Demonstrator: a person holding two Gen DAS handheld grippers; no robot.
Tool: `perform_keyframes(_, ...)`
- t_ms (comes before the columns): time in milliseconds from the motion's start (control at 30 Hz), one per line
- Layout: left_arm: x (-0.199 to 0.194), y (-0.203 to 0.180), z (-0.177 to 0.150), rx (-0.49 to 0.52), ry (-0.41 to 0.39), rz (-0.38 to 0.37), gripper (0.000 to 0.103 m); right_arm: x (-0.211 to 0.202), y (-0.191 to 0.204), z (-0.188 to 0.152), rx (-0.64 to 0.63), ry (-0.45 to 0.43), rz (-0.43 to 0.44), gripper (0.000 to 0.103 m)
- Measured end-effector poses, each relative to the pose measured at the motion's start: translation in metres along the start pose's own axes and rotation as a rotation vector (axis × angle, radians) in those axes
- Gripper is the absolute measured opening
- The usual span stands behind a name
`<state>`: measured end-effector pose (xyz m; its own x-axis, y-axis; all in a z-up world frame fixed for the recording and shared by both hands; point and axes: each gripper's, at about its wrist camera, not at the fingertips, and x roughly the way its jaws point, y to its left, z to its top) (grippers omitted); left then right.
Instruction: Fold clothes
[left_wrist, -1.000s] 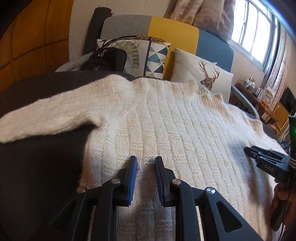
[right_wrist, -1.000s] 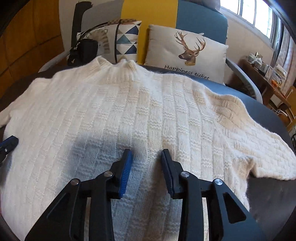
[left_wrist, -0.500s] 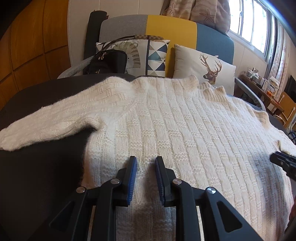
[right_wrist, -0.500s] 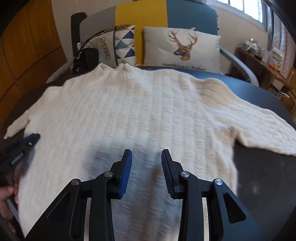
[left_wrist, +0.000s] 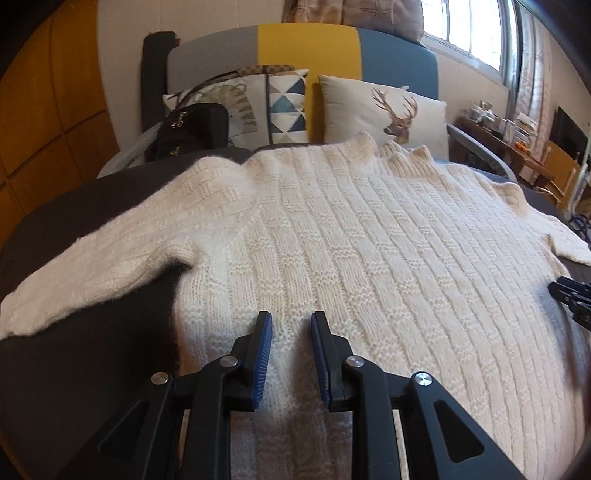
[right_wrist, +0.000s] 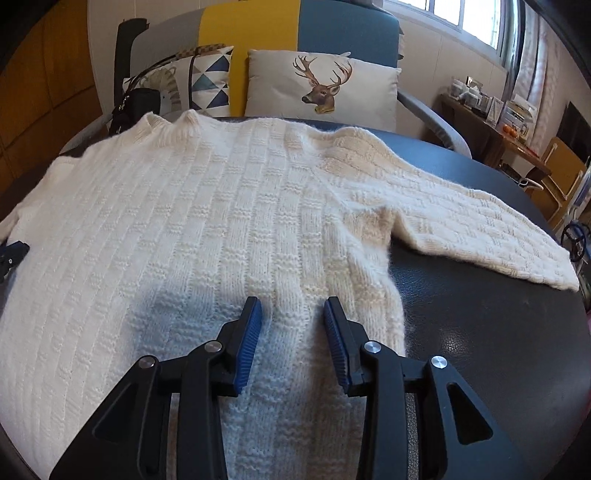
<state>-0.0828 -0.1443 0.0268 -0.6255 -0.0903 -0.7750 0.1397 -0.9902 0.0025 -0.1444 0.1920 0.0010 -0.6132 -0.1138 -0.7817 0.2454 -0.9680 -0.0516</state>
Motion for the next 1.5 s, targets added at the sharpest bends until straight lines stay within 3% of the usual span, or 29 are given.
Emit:
perform_keyframes(100,-0.010,0.004,-0.005,0.012,0.022,-0.033,0.021,-0.009,-0.001,0.005,0.012,0.006,0.038,0.040)
perform_keyframes(200,-0.025,0.001,-0.023,-0.048,0.009,-0.084,0.021,-0.041,-0.009,-0.001,0.111,-0.051,0.158,0.040)
perform_keyframes(233,-0.030,0.000,-0.029,-0.068,0.004,-0.101,0.021,-0.048,-0.007,-0.006,0.116,-0.035,0.199,0.040)
perform_keyframes(367,-0.049,-0.005,-0.052,-0.147,-0.013,-0.170,0.021,-0.061,0.010,-0.031,0.057,0.022,0.220,0.040)
perform_keyframes(433,-0.051,-0.023,-0.065,-0.093,-0.038,-0.150,0.022,-0.063,0.014,-0.044,0.045,0.032,0.225,0.040)
perform_keyframes(567,-0.058,-0.054,-0.085,0.189,-0.151,0.008,0.023,-0.061,0.015,-0.061,-0.010,0.021,0.177,0.040)
perform_keyframes(667,-0.062,-0.051,-0.093,0.232,-0.176,0.040,0.029,-0.062,0.006,-0.065,-0.050,0.013,0.106,0.040)
perform_keyframes(867,-0.068,-0.039,-0.092,0.175,-0.149,0.003,0.030,-0.063,-0.007,-0.067,-0.008,0.005,0.129,0.043)
perform_keyframes(967,-0.074,-0.034,-0.076,0.111,-0.123,-0.047,0.029,-0.074,-0.008,-0.059,0.030,-0.007,0.182,0.043)
perform_keyframes(1033,-0.066,-0.037,-0.060,0.078,-0.118,-0.045,0.029,-0.079,-0.013,-0.050,0.083,-0.053,0.221,0.043)
perform_keyframes(1100,-0.055,-0.040,-0.044,0.049,-0.109,-0.037,0.029,-0.072,-0.012,-0.041,0.102,-0.037,0.225,0.043)
perform_keyframes(1167,-0.037,-0.044,-0.033,0.045,-0.071,-0.016,0.029,-0.058,-0.008,-0.035,0.098,-0.020,0.207,0.043)
perform_keyframes(1367,-0.036,-0.050,-0.049,0.107,-0.072,0.019,0.030,-0.040,0.002,-0.039,-0.036,0.000,0.111,0.043)
perform_keyframes(1500,-0.040,-0.052,-0.046,0.128,-0.055,0.009,0.029,-0.043,-0.002,-0.039,-0.043,0.041,0.125,0.043)
